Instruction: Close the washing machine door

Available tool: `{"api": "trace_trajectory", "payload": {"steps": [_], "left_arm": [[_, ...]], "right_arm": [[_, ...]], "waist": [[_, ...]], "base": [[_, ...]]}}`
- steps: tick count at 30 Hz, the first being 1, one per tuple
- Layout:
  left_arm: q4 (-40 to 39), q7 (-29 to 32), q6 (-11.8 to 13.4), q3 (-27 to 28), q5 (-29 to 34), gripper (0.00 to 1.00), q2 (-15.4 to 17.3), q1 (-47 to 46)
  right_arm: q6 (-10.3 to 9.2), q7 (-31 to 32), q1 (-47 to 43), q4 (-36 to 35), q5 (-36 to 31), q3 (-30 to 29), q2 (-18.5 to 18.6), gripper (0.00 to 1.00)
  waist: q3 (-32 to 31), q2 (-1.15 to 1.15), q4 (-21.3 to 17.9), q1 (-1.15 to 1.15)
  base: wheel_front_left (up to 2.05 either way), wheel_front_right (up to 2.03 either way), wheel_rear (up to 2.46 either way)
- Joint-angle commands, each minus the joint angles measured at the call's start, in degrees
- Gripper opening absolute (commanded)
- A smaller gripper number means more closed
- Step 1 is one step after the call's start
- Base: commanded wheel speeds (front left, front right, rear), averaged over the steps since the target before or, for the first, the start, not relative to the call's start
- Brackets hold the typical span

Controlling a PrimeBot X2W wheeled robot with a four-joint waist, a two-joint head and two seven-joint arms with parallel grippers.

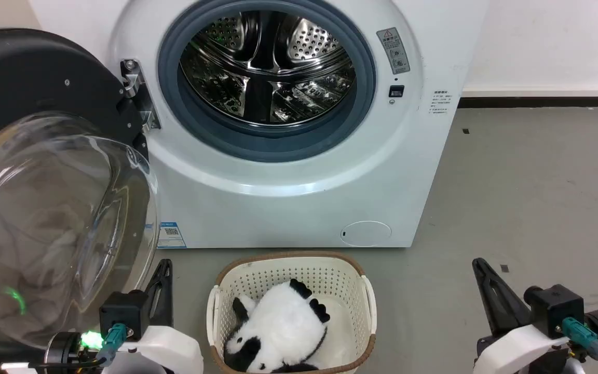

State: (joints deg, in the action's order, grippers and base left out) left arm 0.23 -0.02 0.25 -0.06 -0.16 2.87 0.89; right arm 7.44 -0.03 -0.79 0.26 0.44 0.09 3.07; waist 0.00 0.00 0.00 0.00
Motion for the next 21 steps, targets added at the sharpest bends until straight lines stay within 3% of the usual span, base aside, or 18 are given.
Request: {"api": "trace_trajectory", "payload": {"steps": [1,3,4,21], "left_arm": [[-0.23,0.02,-0.25,0.06,0.16,0.0,0.0,-0.89],[-0.23,0.02,-0.25,0.06,0.16,0.0,0.0,-0.89],[0.0,-0.01,0.0,0.0,0.0,1.0,0.0,0.0],[-0.15,-1.7,0.27,-0.36,-0.15,1.0,0.0,0.53]], "right_arm": [[0.05,0.03,0.79,-0.26,-0.44,-0.09,-0.19,0.0],[0.05,0.03,0.79,-0.26,-0.44,-0.09,-0.19,0.0],[0.0,-0.01,0.0,0.0,0.0,0.01,0.0,1.0],[0.01,-1.69,-0.42,-0.77,1.25,-0.15,-0.01,1.0]], "waist": [[0.0,0.0,0.0,0.0],[0.0,0.0,0.0,0.0],[0.0,0.0,0.0,0.0],[0.14,0.0,0.33,0.0]], "base": [[0.0,0.0,0.0],[0.0,0.0,0.0],[0.0,0.0,0.0],[0.0,0.0,0.0]]}}
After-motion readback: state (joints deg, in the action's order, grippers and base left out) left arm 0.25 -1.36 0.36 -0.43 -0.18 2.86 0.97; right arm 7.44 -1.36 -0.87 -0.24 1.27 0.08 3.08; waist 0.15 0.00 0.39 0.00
